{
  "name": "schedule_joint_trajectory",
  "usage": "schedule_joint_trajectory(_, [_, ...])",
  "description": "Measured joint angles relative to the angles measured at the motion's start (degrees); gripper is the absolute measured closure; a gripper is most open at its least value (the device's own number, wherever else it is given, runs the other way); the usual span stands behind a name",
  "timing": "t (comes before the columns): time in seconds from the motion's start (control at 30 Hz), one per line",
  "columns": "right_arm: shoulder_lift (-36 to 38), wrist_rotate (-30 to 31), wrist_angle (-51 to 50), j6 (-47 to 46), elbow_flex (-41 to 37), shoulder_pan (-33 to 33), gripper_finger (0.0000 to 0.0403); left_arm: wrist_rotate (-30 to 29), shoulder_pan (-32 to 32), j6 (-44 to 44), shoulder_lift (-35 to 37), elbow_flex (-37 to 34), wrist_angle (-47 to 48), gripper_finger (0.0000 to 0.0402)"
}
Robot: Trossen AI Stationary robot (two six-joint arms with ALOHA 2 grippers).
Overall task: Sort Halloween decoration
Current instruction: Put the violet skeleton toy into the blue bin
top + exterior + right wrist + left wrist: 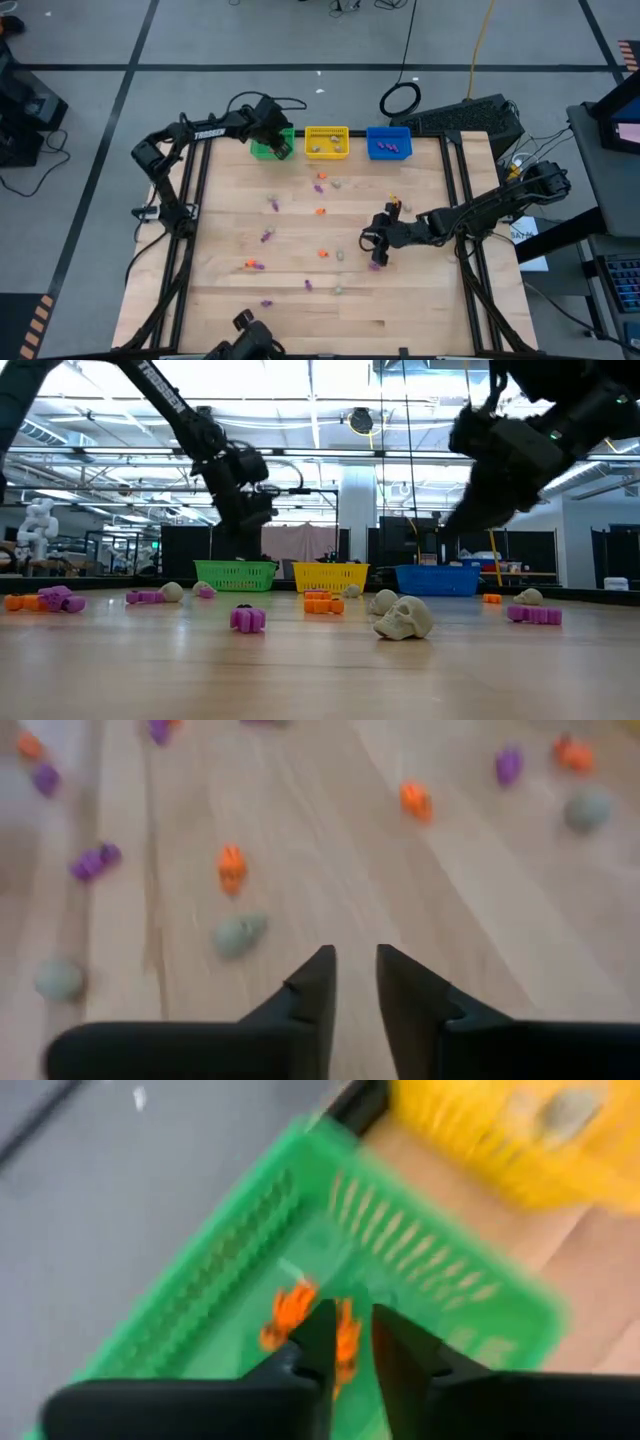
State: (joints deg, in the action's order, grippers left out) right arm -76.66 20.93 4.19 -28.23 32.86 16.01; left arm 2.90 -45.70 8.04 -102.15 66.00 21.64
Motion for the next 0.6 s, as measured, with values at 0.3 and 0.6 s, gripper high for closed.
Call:
schedule_joint_trajectory(0.3, [0.00,-3.35,-12.54,-12.11,0.00,6.26,0.0242,-0.74,7.14,-3.20,12.51,-7.40,-13.77,0.0394])
schedule_joint_trajectory(0.6, [-1.12,-4.79,-11.36,-16.29,0.00,12.18,0.0244,-0.80,15.62,-6.21,25.95,-19.45,-24.63,0.0400])
